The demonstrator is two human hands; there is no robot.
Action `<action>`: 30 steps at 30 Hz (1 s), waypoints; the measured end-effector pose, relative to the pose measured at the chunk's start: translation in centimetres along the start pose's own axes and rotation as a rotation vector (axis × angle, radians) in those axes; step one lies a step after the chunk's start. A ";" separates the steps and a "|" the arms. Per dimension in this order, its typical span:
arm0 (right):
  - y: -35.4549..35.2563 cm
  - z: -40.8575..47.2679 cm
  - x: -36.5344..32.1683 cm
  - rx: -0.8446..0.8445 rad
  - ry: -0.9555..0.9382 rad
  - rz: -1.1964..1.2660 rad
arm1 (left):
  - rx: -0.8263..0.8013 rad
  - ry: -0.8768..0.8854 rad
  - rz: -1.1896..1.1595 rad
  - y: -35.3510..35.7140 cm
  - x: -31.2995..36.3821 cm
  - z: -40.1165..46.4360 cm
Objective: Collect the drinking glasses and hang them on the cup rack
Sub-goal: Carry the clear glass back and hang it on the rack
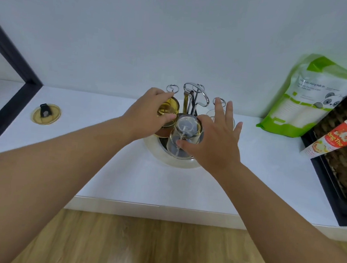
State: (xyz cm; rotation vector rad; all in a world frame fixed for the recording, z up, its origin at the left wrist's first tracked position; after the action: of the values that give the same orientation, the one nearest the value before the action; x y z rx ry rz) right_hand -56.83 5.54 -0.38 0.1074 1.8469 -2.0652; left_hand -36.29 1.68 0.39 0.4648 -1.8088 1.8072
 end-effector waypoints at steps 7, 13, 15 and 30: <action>-0.1 0.2 0.7 -0.037 -0.019 -0.013 | 0.125 -0.020 -0.053 0.5 -0.4 -1.5; -0.3 0.2 0.9 -0.065 -0.007 0.044 | 0.174 -0.053 -0.045 0.2 -0.5 -2.5; -0.4 0.2 1.1 -0.080 -0.010 0.043 | 0.172 -0.051 -0.056 0.3 -0.5 -2.5; -0.5 -0.5 1.8 -0.104 -0.058 0.053 | 0.135 -0.028 -0.099 0.6 -0.8 -2.2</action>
State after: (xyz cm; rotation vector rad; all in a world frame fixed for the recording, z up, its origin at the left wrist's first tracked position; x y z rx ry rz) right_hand -58.75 5.72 -0.52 0.0686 1.8919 -1.9127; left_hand -35.76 3.81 -0.65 0.6238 -1.6582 1.8695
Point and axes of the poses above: each hand's wrist, its own z-axis towards the middle knuckle, its own y-axis out of the palm, x = y × z, the point moved 1 cm from there along z, towards the middle knuckle, and after that the axes turned 2 degrees about -y, right-handed, at the moved point
